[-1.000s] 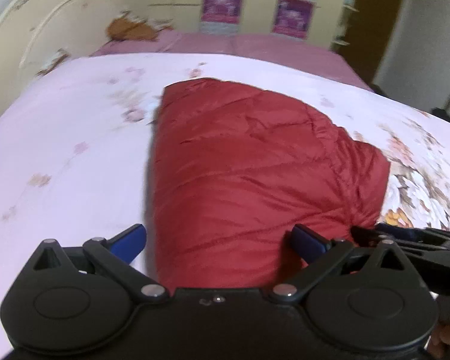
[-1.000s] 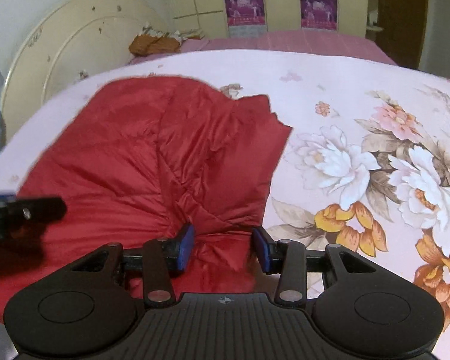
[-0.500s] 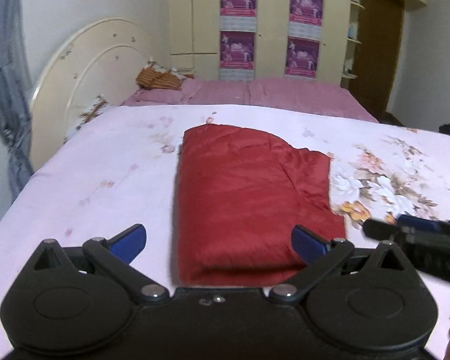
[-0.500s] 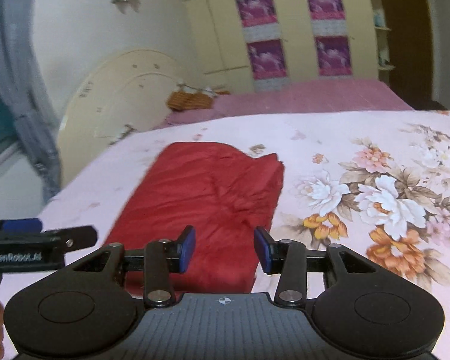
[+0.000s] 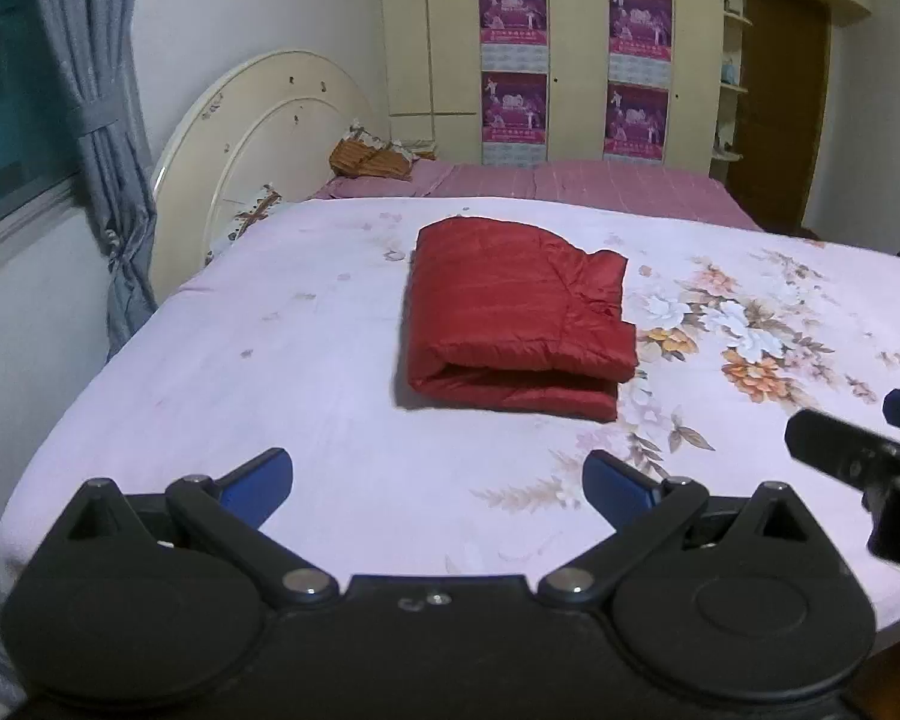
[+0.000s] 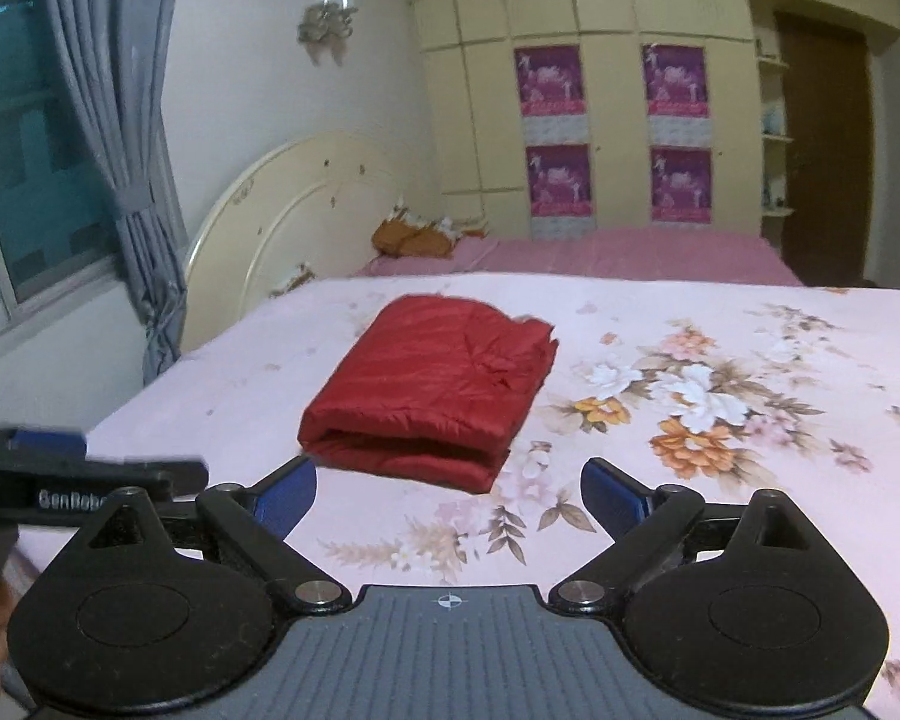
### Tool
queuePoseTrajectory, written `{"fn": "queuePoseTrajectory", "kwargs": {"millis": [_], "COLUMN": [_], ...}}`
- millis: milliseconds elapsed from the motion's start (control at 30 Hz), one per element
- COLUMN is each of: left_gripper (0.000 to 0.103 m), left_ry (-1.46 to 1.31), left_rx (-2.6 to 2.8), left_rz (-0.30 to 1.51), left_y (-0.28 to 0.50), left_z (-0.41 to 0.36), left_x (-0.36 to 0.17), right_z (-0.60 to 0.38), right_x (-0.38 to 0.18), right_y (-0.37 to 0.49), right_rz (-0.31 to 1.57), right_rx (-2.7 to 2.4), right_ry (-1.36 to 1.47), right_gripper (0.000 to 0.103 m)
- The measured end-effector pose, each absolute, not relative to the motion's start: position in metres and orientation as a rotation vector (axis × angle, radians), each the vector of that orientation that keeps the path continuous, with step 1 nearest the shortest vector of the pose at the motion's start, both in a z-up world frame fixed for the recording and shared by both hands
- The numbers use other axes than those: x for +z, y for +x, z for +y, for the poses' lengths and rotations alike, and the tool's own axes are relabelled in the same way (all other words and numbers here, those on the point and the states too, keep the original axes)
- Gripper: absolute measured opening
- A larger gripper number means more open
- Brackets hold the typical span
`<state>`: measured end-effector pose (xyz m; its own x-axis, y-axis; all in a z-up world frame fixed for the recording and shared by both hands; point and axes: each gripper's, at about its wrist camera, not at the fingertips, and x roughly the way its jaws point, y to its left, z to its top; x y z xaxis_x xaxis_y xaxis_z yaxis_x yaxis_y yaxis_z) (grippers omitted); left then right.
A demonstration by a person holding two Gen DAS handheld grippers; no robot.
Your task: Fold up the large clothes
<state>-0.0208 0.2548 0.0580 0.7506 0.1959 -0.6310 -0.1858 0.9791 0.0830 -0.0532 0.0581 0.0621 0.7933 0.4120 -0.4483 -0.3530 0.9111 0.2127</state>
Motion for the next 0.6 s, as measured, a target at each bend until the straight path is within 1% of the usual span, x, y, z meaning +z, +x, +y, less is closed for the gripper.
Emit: {"fn": "queuePoseTrajectory", "kwargs": {"millis": [33,100,600], "left_gripper": [0.103,0.103,0.103], "left_ry": [0.015,0.015,-0.001], "left_rx": [0.214,0.219,0.229], "left_rz": [0.685,0.672,0.636], "left_y": [-0.026,-0.035,-0.049], "left_z": [0.254,0.252,0.239], "left_x": [0.060,0.064,0.071], "right_z": [0.057,0.053,0.037], "right_x": [0.065,0.071,0.079], "right_y": [-0.059,-0.069,-0.087], "right_rz": [0.496,0.473,0.439], "right_rx": [0.412,0.408,0.404], "right_ry": [0.122,0.129,0.137], "right_gripper": [0.100,0.102,0.102]}}
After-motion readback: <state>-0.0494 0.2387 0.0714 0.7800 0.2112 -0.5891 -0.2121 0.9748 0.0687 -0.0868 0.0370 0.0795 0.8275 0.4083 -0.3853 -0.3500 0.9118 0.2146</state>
